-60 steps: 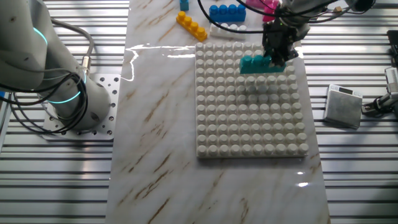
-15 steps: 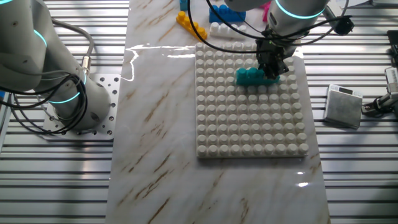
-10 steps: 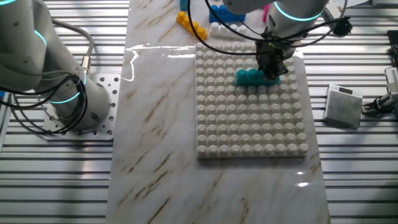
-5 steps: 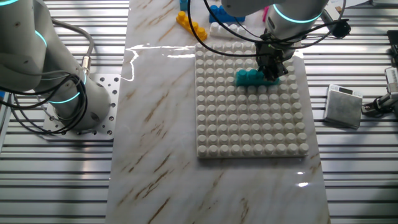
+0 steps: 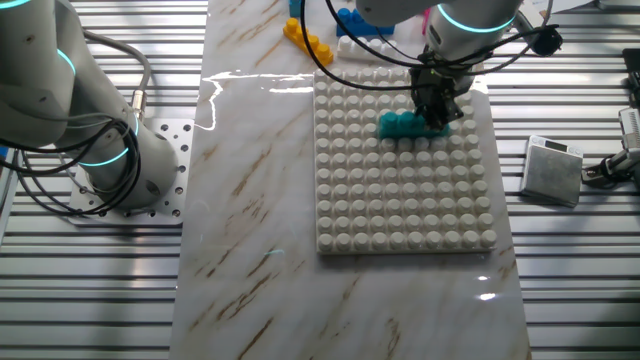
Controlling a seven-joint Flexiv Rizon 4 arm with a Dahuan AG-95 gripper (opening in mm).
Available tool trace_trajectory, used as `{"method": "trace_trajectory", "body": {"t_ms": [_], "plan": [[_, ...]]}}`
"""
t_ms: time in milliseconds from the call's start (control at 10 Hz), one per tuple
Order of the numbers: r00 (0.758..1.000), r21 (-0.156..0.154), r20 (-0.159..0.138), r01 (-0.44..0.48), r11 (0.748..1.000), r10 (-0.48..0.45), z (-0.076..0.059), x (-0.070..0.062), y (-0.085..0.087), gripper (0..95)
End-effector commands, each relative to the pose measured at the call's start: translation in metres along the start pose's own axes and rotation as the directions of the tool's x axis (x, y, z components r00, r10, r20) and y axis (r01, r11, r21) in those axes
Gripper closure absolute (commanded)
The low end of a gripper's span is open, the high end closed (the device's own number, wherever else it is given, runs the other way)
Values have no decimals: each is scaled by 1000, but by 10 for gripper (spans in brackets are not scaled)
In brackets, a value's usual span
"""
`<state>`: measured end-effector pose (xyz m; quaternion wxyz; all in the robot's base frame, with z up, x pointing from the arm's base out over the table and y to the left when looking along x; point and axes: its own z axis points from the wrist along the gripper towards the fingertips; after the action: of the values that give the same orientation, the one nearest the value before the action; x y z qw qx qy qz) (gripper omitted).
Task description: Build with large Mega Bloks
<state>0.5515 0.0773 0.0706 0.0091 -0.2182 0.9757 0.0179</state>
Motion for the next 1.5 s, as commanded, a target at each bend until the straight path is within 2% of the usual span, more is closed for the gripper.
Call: {"method": "trace_trajectory", "body": {"t_ms": [100,300,500,1000,1500], "plan": [[1000,36,-5,-1,999,1,4,-2,2,950],[1000,51,-9,2,999,-1,4,-2,3,950],[1000,48,-5,0,999,0,4,-2,3,950],[1000,42,23,-11,999,10,1,-1,2,950],[999,41,49,-9,999,7,4,0,2,950]]}}
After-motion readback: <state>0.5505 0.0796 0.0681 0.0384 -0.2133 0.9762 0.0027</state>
